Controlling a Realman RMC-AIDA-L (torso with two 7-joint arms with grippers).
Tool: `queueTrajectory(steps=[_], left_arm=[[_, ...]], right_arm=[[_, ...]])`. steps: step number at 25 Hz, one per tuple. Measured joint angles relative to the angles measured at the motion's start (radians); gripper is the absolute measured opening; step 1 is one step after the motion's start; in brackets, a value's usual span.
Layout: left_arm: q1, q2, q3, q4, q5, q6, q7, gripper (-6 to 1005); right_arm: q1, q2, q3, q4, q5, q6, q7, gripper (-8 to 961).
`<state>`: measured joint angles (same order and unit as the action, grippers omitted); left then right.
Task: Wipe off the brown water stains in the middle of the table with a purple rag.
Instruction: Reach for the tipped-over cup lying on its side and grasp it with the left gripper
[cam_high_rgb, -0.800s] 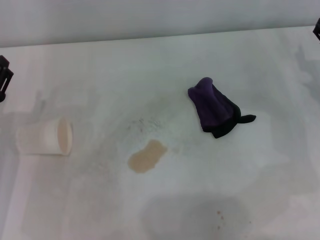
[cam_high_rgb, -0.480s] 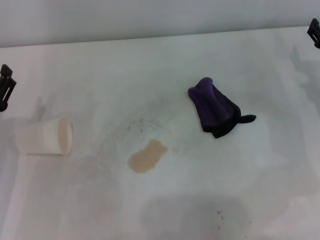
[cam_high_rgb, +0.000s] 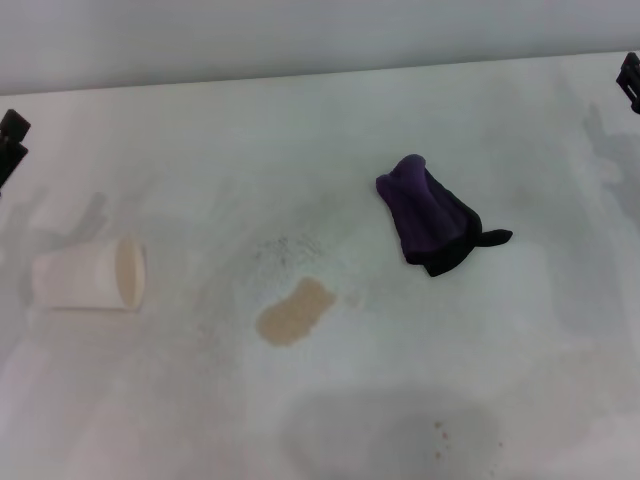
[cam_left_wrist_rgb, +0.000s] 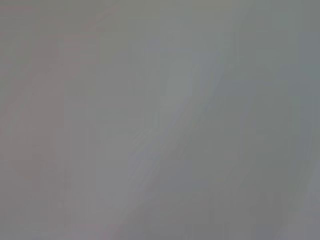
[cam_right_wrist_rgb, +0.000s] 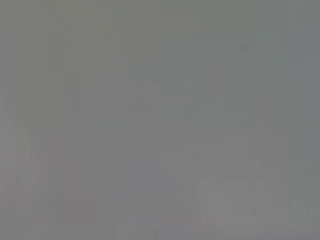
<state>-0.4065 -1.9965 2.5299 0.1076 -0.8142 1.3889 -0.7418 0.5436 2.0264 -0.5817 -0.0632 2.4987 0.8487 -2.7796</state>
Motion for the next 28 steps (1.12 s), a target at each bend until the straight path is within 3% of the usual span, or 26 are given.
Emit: queueTrajectory(steps=[4,5,6,8,9,11,14,16,18,22,28], left_arm=[[-0.090,0.067,0.006,-0.179,0.194,0.127,-0.277,889],[-0.139,0.103,0.043,-0.276,0.273,0.211,-0.375,889],[-0.139,0.103,0.043,-0.276,0.273,0.211,-0.375,889],[-0.183,0.133,0.134,-0.374,0.297,0.293,-0.448,888],[-0.221,0.151,0.246,-0.481,0.283,0.360,-0.494,888],[-0.243,0.157,0.293,-0.543,0.285,0.393,-0.506,887],[-0.299,0.183,0.319,-0.638,0.369,0.434,-0.488,886],[-0.354,0.217,0.319,-0.671,0.485,0.447,-0.469,886],[-0.405,0.237,0.319,-0.680,0.602,0.450,-0.460,886],[-0.503,0.250,0.318,-0.695,0.829,0.448,-0.408,886],[-0.625,0.220,0.319,-0.710,1.094,0.377,-0.356,887]], right_arm=[[-0.001,0.000,-0.008,0.011,-0.004,0.001,0.000,793],[-0.001,0.000,-0.018,0.015,-0.005,0.001,0.000,793],[-0.001,0.000,-0.018,0.015,-0.005,0.001,0.000,793],[-0.001,0.000,-0.029,0.020,-0.005,0.001,0.000,793],[0.000,0.000,-0.035,0.022,-0.005,0.001,0.001,793],[0.000,0.000,-0.040,0.022,-0.005,0.001,0.003,793],[-0.001,0.000,-0.038,0.024,-0.005,0.002,0.007,793],[-0.001,0.000,-0.033,0.026,-0.002,0.002,0.008,793],[0.000,0.001,-0.030,0.031,0.002,0.002,0.009,792],[0.017,0.001,-0.028,0.032,0.005,0.000,0.009,792],[0.047,0.001,-0.027,0.036,0.006,0.002,0.022,792]])
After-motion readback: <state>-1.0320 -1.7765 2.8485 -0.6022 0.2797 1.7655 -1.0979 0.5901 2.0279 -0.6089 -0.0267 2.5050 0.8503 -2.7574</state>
